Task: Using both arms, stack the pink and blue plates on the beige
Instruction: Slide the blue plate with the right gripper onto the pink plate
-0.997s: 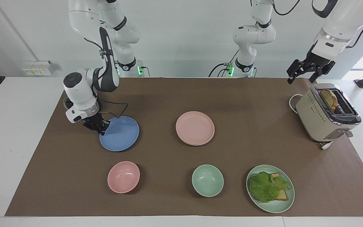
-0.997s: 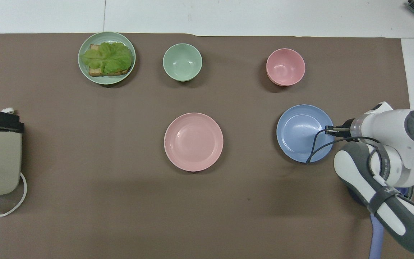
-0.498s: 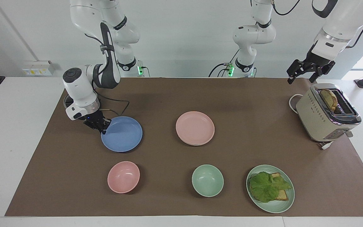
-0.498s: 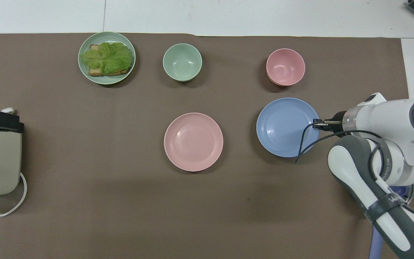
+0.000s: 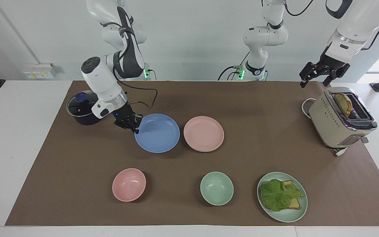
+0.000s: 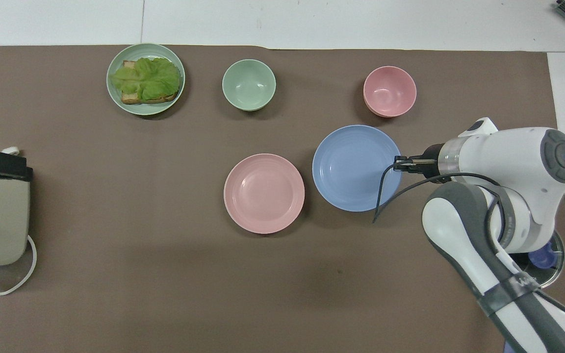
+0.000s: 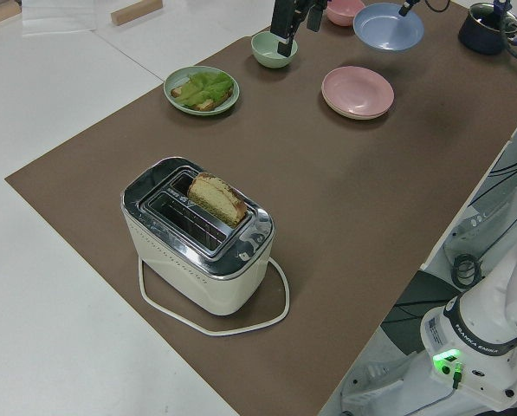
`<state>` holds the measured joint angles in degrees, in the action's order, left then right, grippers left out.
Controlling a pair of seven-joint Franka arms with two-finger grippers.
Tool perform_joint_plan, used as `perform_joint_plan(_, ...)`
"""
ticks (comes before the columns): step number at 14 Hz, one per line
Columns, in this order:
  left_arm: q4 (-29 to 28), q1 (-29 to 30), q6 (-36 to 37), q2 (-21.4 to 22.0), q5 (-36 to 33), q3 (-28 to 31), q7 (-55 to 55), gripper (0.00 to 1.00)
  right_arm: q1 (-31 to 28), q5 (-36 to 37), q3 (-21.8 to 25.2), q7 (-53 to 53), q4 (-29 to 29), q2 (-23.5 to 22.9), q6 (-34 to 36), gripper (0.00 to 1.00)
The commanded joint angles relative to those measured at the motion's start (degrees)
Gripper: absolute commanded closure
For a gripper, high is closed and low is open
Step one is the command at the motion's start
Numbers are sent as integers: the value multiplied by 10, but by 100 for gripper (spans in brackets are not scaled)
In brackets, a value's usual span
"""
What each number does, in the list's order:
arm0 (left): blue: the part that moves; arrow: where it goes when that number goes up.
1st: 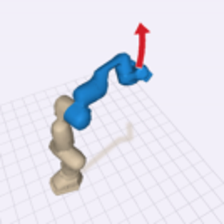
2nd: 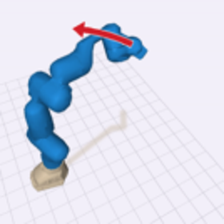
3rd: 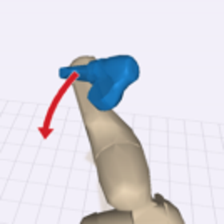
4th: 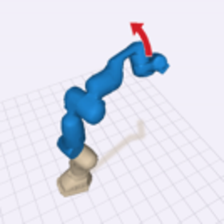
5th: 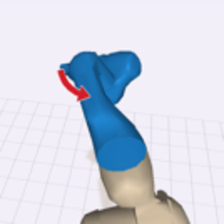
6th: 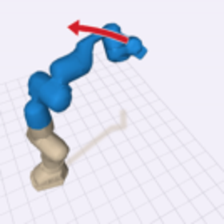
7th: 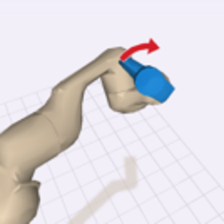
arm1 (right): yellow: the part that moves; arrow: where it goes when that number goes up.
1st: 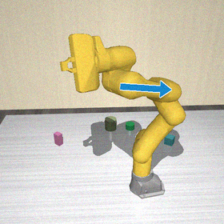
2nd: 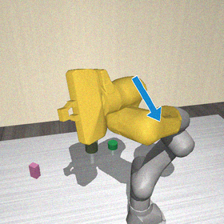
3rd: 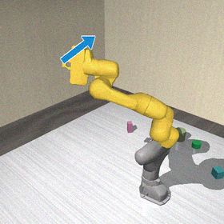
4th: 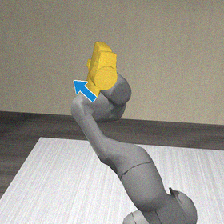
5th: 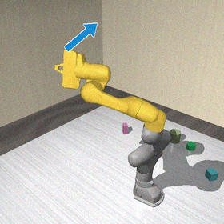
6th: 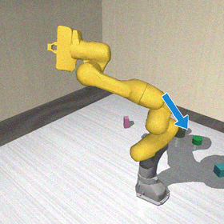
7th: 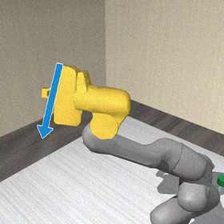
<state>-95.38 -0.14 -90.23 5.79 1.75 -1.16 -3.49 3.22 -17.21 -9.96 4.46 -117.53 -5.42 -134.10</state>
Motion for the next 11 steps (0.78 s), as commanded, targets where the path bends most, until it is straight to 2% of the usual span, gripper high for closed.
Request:
perform_joint_plan(1,2,6,8,3,-9,-3,6,0,44,-12,0,24,27,-30,-17,100)
perform_joint_plan(4,2,6,8,3,-8,-3,6,0,93,-7,0,52,24,-49,-47,100)
perform_joint_plan(8,2,6,8,3,-9,-3,6,0,131,-6,0,79,1,-51,-47,100)
perform_joint_plan(11,2,7,8,3,-9,-3,6,0,151,-5,0,87,-4,-74,-84,100)
